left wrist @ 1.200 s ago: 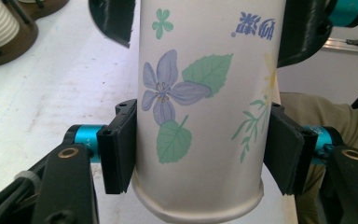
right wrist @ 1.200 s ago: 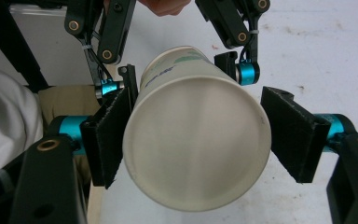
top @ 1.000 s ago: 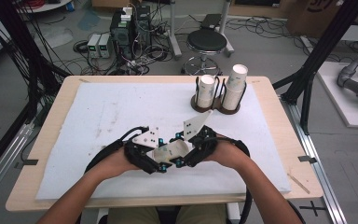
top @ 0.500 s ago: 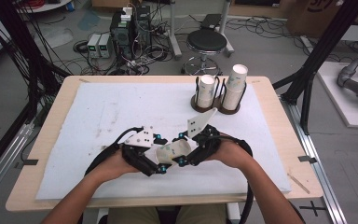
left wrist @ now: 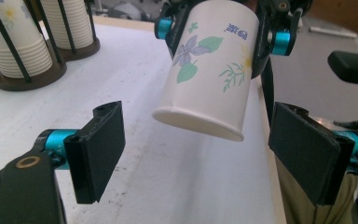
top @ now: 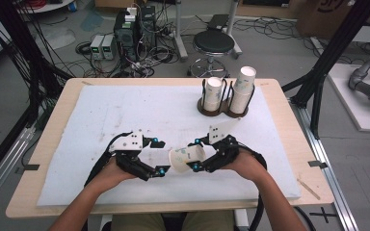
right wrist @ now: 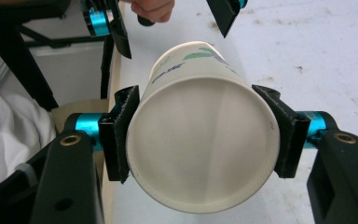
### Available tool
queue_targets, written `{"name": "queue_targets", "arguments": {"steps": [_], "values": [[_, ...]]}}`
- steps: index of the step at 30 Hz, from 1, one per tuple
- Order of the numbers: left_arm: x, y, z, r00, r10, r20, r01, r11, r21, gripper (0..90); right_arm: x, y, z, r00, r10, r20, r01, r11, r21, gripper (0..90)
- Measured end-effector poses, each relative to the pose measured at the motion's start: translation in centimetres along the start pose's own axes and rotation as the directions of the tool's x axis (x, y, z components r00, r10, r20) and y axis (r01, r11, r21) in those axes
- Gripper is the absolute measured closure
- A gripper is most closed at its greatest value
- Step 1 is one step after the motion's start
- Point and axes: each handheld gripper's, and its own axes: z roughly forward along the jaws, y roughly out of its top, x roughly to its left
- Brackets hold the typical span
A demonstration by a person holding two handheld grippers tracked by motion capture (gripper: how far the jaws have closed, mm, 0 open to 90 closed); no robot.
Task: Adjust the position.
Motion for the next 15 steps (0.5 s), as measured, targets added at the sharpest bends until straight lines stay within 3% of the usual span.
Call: {"name": "queue_targets", "arguments": {"steps": [8,15], "values": [[0.1,-0.7,-0.2,0.9993,-0.037,0.006,0.038,0.9966,-0.073,18.3,0.3,-1.6,-0.6,0.9996,0.029,0.004,-0.029,0.992,-0.122,37.1],[-0.1,-0.6,0.5,0.9990,-0.037,0.026,0.039,0.9950,-0.091,17.1,0.4,-2.4,-0.6,0.9996,0.027,-0.003,-0.027,0.983,-0.184,37.1]]}}
